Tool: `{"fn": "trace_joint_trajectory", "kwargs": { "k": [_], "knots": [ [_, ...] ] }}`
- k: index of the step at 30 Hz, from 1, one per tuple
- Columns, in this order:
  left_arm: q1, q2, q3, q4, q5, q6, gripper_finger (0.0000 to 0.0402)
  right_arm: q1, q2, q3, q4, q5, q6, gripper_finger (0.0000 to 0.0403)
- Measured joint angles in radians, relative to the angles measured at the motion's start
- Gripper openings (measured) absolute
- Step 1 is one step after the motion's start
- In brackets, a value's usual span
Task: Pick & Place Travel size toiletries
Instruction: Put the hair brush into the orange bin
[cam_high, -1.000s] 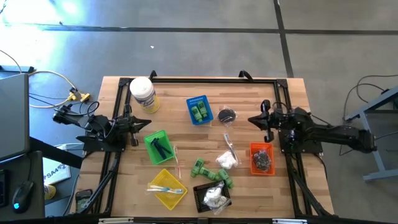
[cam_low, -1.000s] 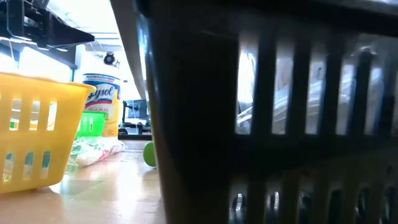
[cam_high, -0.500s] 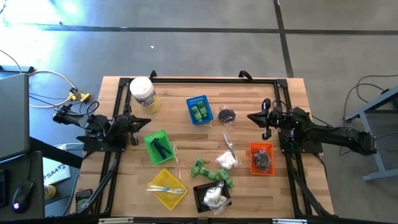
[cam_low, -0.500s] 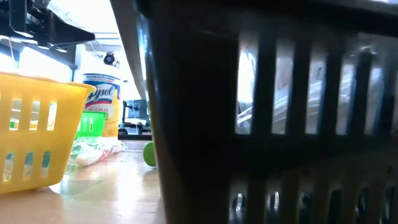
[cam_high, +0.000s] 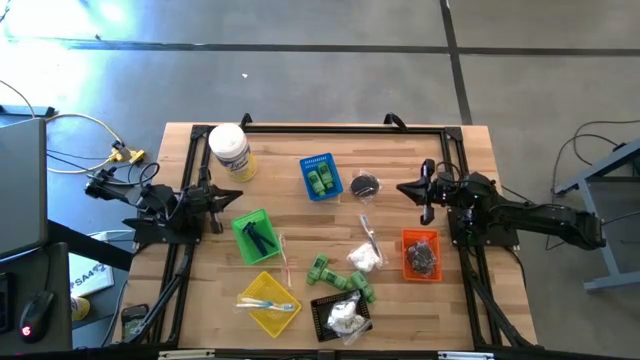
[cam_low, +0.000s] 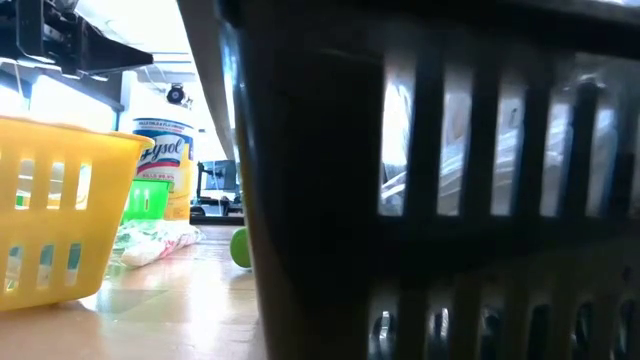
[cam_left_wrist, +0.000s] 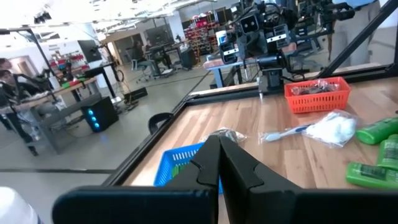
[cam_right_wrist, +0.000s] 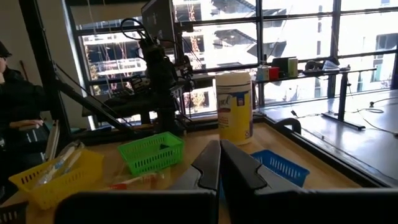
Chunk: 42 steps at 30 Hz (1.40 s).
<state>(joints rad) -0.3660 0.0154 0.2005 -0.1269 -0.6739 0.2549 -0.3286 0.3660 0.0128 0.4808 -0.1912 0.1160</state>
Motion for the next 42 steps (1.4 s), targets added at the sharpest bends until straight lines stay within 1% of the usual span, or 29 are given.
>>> {"fn": "trace_joint_trajectory", "kwargs": {
  "k": [5, 9, 12, 15, 16, 20, 25, 27, 33, 38, 42],
  "knots": [
    [0.0, 0.0, 0.0, 0.005, -0.001, -0.001, 0.0, 0.0, 0.0, 0.0, 0.003, 0.005, -0.005, 0.0003],
    [0.0, 0.0, 0.0, 0.045, 0.016, -0.054, 0.0, 0.001, 0.0, 0.0, 0.003, 0.005, -0.006, 0.0002],
    [0.0, 0.011, 0.0, 0.128, 0.077, -0.108, 0.0, 0.001, 0.0, 0.0, 0.003, 0.005, -0.007, 0.0002],
    [0.0, 0.039, 0.0, 0.139, 0.147, -0.11, 0.0, 0.001, 0.0, 0.0, 0.003, 0.003, -0.007, 0.0002],
    [0.0, 0.051, 0.0, 0.139, 0.15, -0.108, 0.0, 0.001, 0.0, 0.0, 0.004, 0.0, -0.007, 0.0002],
    [0.0, 0.117, 0.0, 0.178, 0.137, -0.115, 0.0, 0.001, 0.0, 0.0, 0.004, -0.004, -0.007, 0.0002],
    [0.0, 0.19, 0.0, 0.294, 0.136, -0.133, 0.0, 0.001, 0.0, 0.0, 0.005, -0.055, -0.007, 0.0002],
    [0.0, 0.209, 0.006, 0.315, 0.136, -0.132, 0.0, 0.001, 0.0, 0.0, 0.005, -0.069, -0.007, 0.0002],
    [0.0, 0.271, 0.104, 0.3, 0.08, -0.18, 0.0, 0.001, -0.001, -0.001, 0.013, -0.074, 0.013, 0.0002],
    [0.0, 0.402, 0.18, 0.285, 0.061, -0.18, 0.0, 0.001, -0.001, -0.001, 0.018, -0.074, 0.015, 0.0002],
    [0.0, 0.542, 0.23, 0.286, 0.006, -0.181, 0.0, 0.001, -0.001, -0.001, 0.018, -0.074, 0.015, 0.0002]
  ]
}}
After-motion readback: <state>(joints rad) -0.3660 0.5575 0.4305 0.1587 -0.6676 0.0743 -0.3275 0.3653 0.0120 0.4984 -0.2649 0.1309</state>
